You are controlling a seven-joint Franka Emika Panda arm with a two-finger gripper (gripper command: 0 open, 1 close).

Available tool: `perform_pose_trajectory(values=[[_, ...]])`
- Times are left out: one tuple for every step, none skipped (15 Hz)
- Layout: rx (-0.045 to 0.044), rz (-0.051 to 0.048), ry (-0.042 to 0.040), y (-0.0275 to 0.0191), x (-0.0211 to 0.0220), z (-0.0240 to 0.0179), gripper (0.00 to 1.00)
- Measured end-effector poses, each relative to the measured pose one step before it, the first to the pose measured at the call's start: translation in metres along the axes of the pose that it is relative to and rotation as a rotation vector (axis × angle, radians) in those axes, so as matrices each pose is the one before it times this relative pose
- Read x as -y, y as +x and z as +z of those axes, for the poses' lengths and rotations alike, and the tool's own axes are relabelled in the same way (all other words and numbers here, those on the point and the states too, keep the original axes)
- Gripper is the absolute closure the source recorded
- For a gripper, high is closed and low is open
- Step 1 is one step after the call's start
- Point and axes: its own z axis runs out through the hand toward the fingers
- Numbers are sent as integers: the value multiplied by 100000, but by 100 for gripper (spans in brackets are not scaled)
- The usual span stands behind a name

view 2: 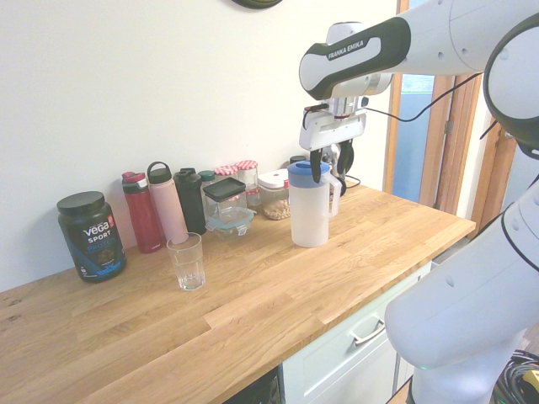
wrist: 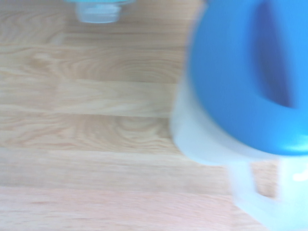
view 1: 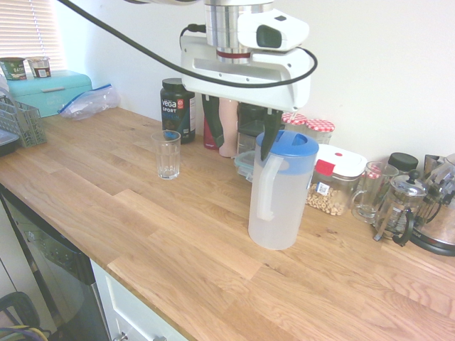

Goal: Pour me some water

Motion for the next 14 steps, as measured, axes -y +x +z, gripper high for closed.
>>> perform_pose_trajectory(values=[[532, 1079, -327, 419, -587, 308, 0], [83, 960, -100, 442, -521, 285, 0], [-571, 519, 468, 562, -448, 331, 0], [-1054, -157, 765, 547, -214, 326, 0], [-1028, -647, 593, 503, -27, 467, 0], [-698, -948, 194, 429, 44, 711, 0], [-665, -945, 50, 287, 126, 806, 0], [-940, -970, 98, 348, 157, 830, 0], [-1064, -646, 175, 247, 138, 905, 0], [-297, -214, -100, 120, 95, 932, 100], [200, -81, -265, 141, 101, 616, 100], [28, -81, -115, 98, 87, 316, 100], [171, -31, -85, 20, 34, 141, 100], [34, 0, 35, -3, 16, 12, 100]])
